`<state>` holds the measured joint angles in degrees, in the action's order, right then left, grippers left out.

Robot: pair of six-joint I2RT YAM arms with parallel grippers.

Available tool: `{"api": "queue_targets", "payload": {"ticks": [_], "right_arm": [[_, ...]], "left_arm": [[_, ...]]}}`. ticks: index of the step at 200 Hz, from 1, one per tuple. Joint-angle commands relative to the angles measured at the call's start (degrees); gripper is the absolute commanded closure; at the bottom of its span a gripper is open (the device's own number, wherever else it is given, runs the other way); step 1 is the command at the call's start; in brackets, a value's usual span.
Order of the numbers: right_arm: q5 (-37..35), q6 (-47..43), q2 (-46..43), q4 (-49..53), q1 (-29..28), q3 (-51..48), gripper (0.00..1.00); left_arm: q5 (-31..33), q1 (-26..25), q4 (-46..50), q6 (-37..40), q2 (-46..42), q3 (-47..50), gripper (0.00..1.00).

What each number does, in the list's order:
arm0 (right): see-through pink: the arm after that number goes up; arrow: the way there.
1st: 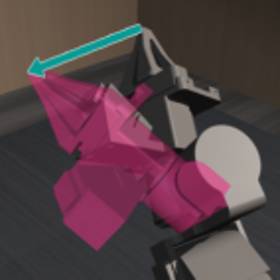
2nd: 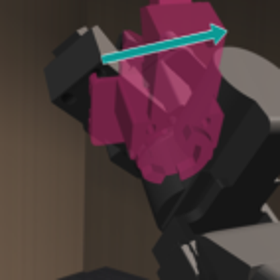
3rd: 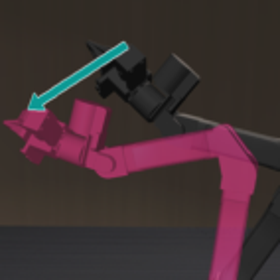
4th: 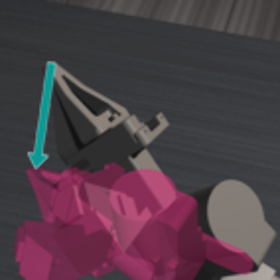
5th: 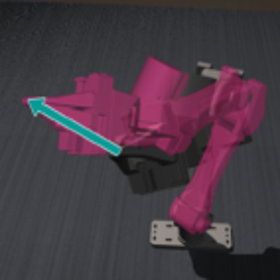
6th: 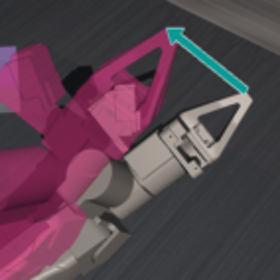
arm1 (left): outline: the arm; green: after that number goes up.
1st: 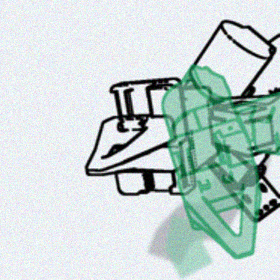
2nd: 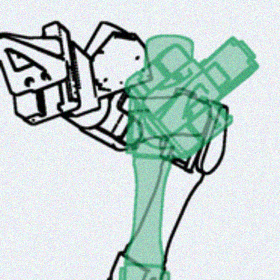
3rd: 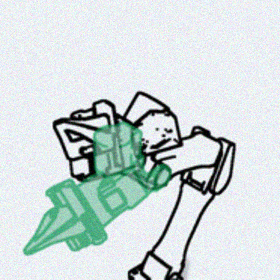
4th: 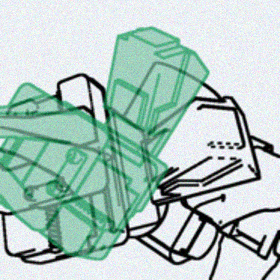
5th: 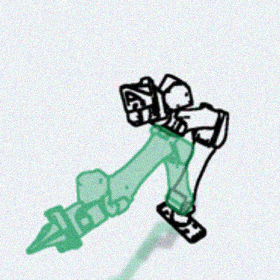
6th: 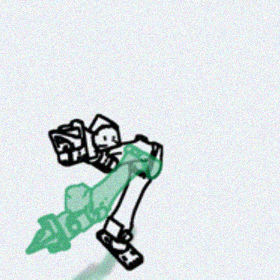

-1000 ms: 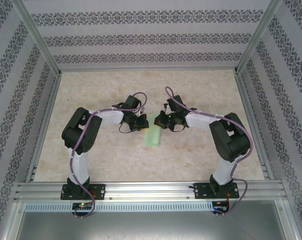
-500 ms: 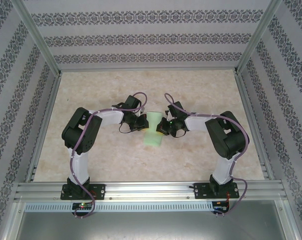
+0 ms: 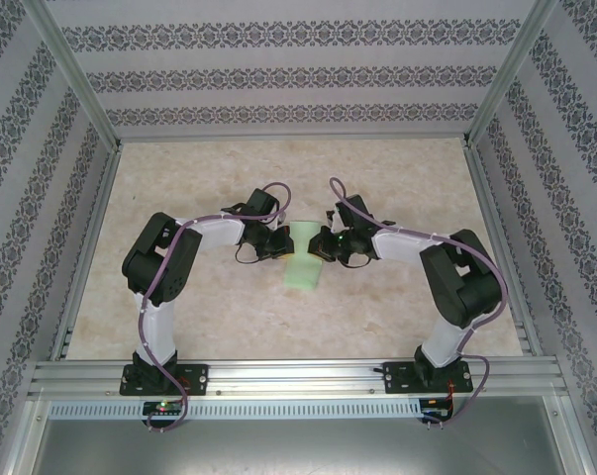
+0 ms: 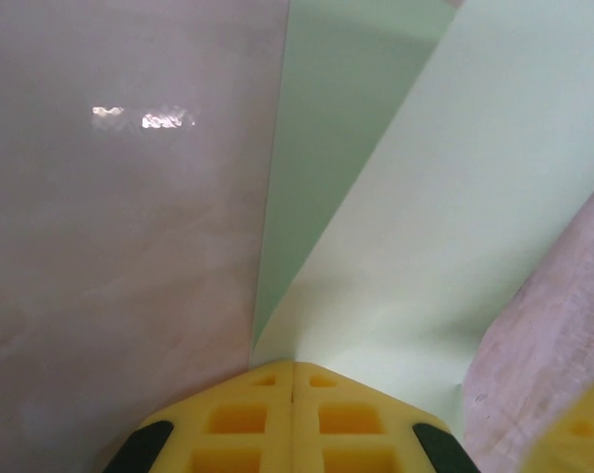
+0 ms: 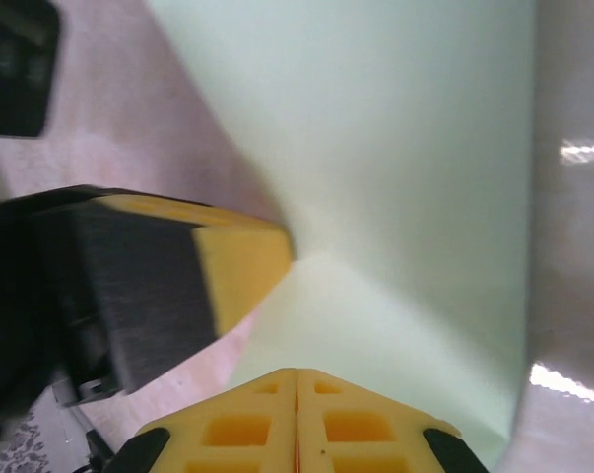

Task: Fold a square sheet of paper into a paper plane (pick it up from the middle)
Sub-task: Fold the square sheet of paper in half at the center of the table.

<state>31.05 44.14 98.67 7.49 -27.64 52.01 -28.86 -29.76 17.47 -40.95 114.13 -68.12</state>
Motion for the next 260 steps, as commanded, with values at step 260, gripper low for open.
{"api": "queue_targets", "payload": {"ticks": [260], "right_arm": [[3.05,2.49,-0.19,-6.81,-3.48,-13.36,0.91]], "left_arm": [[3.05,-0.39,5.46,1.84,2.68,0.52,1.00]]}}
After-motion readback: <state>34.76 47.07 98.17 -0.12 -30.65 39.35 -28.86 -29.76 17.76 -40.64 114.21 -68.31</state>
